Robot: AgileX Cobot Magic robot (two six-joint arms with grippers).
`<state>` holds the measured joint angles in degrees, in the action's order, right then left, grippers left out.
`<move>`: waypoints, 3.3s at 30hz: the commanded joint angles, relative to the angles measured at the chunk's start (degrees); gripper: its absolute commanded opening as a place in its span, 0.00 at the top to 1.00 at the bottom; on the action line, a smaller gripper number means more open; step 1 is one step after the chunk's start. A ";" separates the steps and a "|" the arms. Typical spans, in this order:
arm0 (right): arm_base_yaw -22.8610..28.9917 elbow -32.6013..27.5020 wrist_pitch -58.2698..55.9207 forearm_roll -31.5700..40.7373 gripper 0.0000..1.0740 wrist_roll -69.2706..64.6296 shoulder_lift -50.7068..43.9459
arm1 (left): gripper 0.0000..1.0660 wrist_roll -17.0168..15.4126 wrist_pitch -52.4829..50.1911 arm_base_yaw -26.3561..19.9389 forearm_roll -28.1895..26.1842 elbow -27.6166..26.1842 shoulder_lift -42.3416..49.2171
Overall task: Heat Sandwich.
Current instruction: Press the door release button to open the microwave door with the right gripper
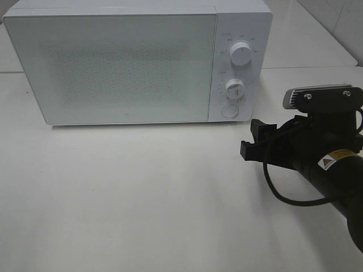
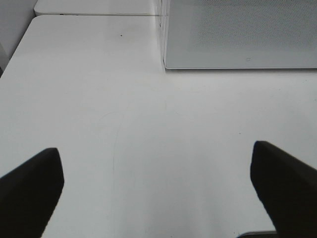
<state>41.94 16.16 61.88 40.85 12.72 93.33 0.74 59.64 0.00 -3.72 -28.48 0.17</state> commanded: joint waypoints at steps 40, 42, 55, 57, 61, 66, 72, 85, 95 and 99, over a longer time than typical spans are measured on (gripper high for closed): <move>1.66 0.00 -0.63 1.66 0.69 -86.69 0.17 | 0.09 0.00 -0.34 0.00 -0.17 0.17 1.26; 1.66 0.00 -0.69 1.49 0.80 -87.83 0.17 | 0.09 0.00 -0.34 0.00 -0.17 0.17 1.26; 1.66 0.00 -1.15 0.23 1.00 -88.69 0.17 | 0.09 0.00 -0.34 0.00 -0.17 0.17 1.26; 1.66 0.00 -1.09 0.23 1.00 -88.69 0.17 | 0.09 0.00 -0.34 0.00 -0.17 0.17 1.26; 1.55 0.17 -1.09 0.17 1.00 -88.64 0.17 | 0.09 0.00 -0.34 0.00 -0.17 0.17 1.26; 1.32 0.86 -0.80 -0.34 1.00 -88.69 1.15 | 0.09 0.00 -0.34 0.00 -0.17 0.17 1.26; 1.32 3.27 -0.29 -2.23 1.00 -92.93 5.96 | 0.09 0.00 -0.34 0.00 -0.17 0.17 1.26; 1.32 9.34 2.01 -2.23 1.00 -93.33 13.87 | 0.09 0.00 -0.34 0.00 -0.17 0.17 1.26; -1.43 15.01 -2.92 -4.64 1.00 -93.28 18.22 | 0.09 0.00 -0.34 0.00 -0.17 0.17 1.26; -3.55 17.02 -5.73 -6.02 1.00 -91.67 18.74 | 0.09 0.00 -0.34 0.00 -0.17 0.17 1.26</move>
<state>39.30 32.09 57.41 36.21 -80.27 112.07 0.74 59.64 0.00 -3.72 -28.48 0.17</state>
